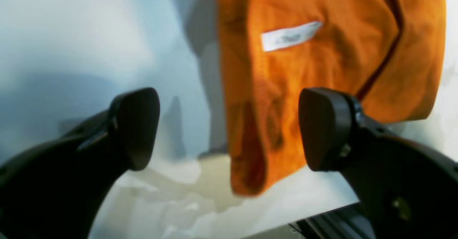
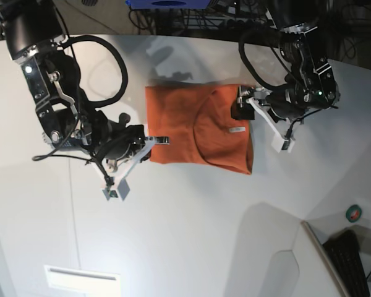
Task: Layout the t-shirt on the table in an organized manner, then fold the t-shirt properly
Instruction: 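Release the shirt with the right gripper and move the left gripper to the shirt, then grasp the folded shirt edge with the left gripper and drag it toward the right gripper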
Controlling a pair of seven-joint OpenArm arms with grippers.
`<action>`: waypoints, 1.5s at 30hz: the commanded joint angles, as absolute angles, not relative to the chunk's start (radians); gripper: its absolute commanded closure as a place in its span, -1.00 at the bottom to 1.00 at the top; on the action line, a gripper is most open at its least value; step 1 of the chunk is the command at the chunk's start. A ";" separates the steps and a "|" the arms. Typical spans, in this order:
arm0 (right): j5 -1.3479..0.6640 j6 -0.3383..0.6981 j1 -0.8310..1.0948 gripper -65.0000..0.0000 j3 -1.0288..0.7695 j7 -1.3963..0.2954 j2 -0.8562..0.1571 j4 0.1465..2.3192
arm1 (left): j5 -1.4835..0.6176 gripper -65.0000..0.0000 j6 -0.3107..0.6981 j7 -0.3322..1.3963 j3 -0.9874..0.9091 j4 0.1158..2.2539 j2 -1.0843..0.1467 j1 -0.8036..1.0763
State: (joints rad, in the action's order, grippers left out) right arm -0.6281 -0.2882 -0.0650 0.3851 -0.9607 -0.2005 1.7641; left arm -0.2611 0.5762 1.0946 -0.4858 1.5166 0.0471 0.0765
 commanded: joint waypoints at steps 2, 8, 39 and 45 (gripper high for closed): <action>-0.631 -0.280 -0.073 1.00 0.361 -0.944 -0.203 1.781 | -0.271 -0.78 0.575 1.082 -0.490 1.474 0.042 0.041; -0.631 -0.186 -0.045 1.00 0.302 -0.944 -0.225 1.781 | -0.275 -0.78 0.440 0.992 -0.475 1.348 0.042 0.025; -0.627 -0.166 0.018 1.00 0.024 -0.943 -0.321 1.718 | -0.269 1.00 0.441 0.816 1.081 1.303 -0.401 -0.532; -0.627 -0.166 0.039 1.00 0.024 -0.940 -0.320 1.639 | -0.268 1.00 0.441 0.762 1.208 1.188 -0.268 -0.604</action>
